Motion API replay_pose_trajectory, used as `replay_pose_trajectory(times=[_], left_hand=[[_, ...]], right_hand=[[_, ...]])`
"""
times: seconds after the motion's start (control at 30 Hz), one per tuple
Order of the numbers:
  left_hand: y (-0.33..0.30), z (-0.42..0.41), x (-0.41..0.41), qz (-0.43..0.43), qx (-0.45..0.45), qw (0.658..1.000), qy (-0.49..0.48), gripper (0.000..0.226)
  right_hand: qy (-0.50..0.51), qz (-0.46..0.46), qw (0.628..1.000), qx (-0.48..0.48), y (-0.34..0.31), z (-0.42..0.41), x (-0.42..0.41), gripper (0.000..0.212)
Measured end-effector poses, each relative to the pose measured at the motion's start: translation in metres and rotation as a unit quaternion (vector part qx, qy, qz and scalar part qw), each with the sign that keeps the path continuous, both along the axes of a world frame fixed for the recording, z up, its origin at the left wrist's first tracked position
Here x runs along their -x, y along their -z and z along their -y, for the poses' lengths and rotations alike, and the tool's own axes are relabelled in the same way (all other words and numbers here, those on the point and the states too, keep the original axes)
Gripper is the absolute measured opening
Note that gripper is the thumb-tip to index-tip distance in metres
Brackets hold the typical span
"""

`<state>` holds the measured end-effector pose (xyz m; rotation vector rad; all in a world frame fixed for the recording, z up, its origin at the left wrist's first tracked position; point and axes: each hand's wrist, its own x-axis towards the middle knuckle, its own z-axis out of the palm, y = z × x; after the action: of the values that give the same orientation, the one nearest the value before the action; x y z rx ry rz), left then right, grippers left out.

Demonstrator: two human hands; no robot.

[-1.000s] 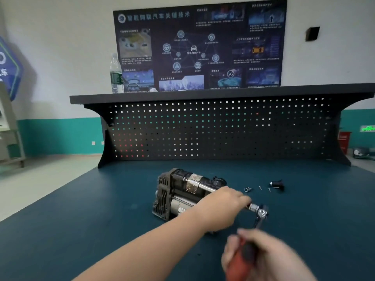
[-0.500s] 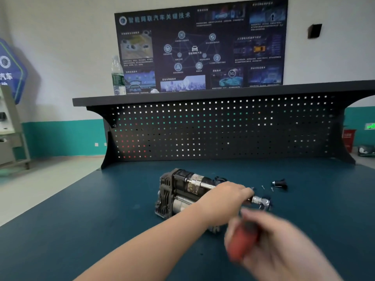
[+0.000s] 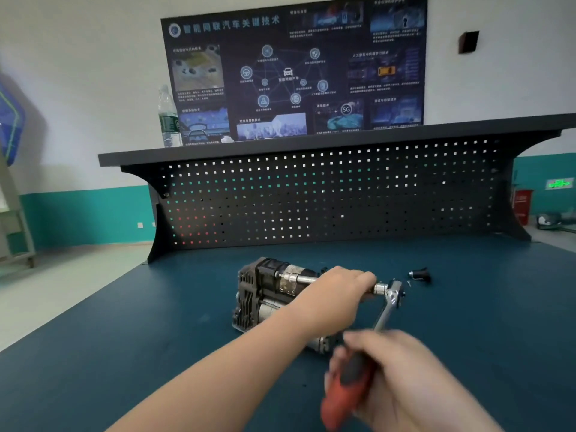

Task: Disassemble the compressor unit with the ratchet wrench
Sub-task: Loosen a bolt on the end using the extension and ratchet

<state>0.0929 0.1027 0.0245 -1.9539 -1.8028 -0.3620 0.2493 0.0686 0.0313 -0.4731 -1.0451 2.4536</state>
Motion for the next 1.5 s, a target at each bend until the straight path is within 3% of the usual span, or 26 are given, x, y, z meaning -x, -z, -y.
replay_pose_trajectory(times=[0.03,0.1,0.17,0.23,0.27,0.33,0.4,0.5,0.57,0.63,0.7,0.73,0.8,0.87,0.93,1.03,1.17,1.3,1.4,1.47,1.5], left_hand=[[0.005,0.002,-0.001,0.009,-0.001,1.0,0.011,0.015],[0.02,0.007,-0.004,0.029,-0.002,0.999,0.034,0.027],[0.028,0.009,-0.005,-0.002,0.004,1.0,0.031,0.031],[0.023,0.002,-0.002,-0.036,0.01,0.999,0.0,0.032],[0.015,-0.002,-0.001,-0.042,0.013,0.999,0.0,0.033],[0.003,-0.005,0.001,-0.004,0.02,1.0,0.002,0.031],[0.001,-0.005,0.006,0.027,0.009,0.999,0.015,0.021],[0.005,-0.001,0.006,0.012,-0.013,0.999,0.029,0.02],[0.013,0.001,0.004,-0.037,0.002,0.999,0.033,0.023],[0.023,0.007,0.007,-0.076,0.022,0.996,0.049,0.015],[0.03,0.012,0.008,-0.055,0.031,0.996,0.062,0.011],[0.031,0.012,0.009,-0.048,0.026,0.996,0.069,0.013],[0.026,0.008,0.006,-0.072,0.005,0.996,0.061,0.017],[0.016,0.001,0.005,-0.086,0.002,0.996,0.028,0.031],[0.005,-0.001,0.005,-0.05,0.029,0.998,0.014,0.035],[0.002,0.003,0.006,-0.013,0.036,0.999,0.022,0.034],[0.013,0.006,0.005,-0.017,0.008,0.999,0.043,0.03],[0.009,0.006,0.006,0.025,-0.05,0.997,0.046,0.027],[-0.002,0.007,0.006,0.066,-0.043,0.996,0.049,0.025],[-0.008,0.005,0.007,0.068,0.003,0.997,0.038,0.018],[-0.009,0.005,0.007,0.054,0.021,0.998,0.033,0.014]], right_hand=[[-0.02,-0.073,0.995,0.064,-0.015,-0.004,-0.003,0.008],[-0.014,-0.195,0.963,0.183,-0.036,-0.021,-0.012,0.025],[-0.009,-0.188,0.96,0.207,-0.04,-0.027,-0.018,0.028],[-0.024,-0.033,0.996,0.081,-0.016,-0.023,-0.013,0.014],[-0.021,0.083,0.996,-0.018,0.004,-0.018,-0.008,0.011],[0.021,0.25,0.933,-0.257,0.042,-0.015,-0.001,0.011],[0.061,0.281,0.888,-0.36,0.06,-0.019,0.005,0.013],[-0.013,0.206,0.937,-0.282,0.057,-0.012,0.001,0.014],[-0.02,0.079,0.995,-0.063,0.035,-0.007,0.001,0.016],[-0.034,-0.096,0.983,0.152,0.006,-0.012,-0.005,0.027],[-0.037,-0.215,0.947,0.236,-0.015,-0.021,-0.016,0.045],[-0.041,-0.219,0.947,0.23,-0.018,-0.022,-0.019,0.048],[-0.06,-0.146,0.974,0.165,-0.012,-0.016,-0.016,0.048],[-0.041,-0.027,0.998,0.045,0.006,-0.006,-0.009,0.024],[-0.004,0.033,0.998,-0.044,0.024,-0.002,-0.007,0.027],[0.064,0.054,0.993,-0.084,0.039,-0.008,-0.004,0.036],[0.113,0.095,0.977,-0.152,0.051,-0.011,0.011,0.01],[0.157,0.154,0.93,-0.295,0.053,-0.013,0.017,0.016],[0.19,0.167,0.897,-0.363,0.057,-0.024,0.015,0.019],[0.181,0.178,0.901,-0.352,0.056,-0.019,0.016,0.019],[0.167,0.16,0.925,-0.303,0.055,-0.013,0.018,0.02]])
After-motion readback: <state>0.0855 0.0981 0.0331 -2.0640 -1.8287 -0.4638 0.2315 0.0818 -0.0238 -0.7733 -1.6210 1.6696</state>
